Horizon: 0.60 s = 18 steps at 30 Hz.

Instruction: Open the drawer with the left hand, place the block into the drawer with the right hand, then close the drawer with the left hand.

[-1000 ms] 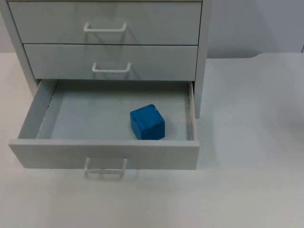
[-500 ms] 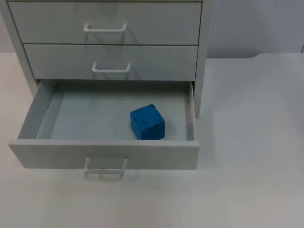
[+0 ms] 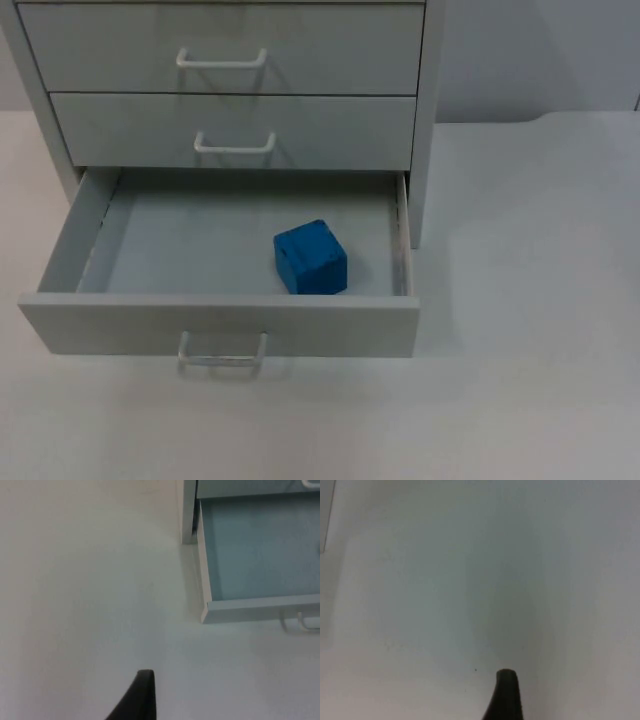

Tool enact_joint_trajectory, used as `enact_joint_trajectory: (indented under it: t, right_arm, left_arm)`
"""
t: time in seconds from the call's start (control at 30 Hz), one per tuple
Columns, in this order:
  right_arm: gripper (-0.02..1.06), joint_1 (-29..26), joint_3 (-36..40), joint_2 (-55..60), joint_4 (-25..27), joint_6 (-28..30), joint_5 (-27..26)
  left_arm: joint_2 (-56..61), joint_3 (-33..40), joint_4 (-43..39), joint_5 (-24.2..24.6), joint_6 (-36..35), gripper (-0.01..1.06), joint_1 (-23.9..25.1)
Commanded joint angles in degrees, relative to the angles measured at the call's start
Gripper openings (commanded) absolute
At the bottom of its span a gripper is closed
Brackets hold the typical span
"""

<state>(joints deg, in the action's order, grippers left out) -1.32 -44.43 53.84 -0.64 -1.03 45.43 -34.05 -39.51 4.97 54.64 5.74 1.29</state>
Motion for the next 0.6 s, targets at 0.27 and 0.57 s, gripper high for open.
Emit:
enact_joint_trajectory:
  t: [0.27, 0.57]
  right_arm:
    - [0.64, -0.12, 1.07, -1.48, -0.28, 0.65, -1.81]
    - [0.64, -0.12, 1.07, -1.48, -0.17, 0.65, -1.8]
  left_arm:
    - [0.26, -0.06, 0.9, -1.64, 0.05, 0.44, 0.12]
    - [-1.96, -0.88, 6.53, -6.27, 9.93, 0.0, 0.12]
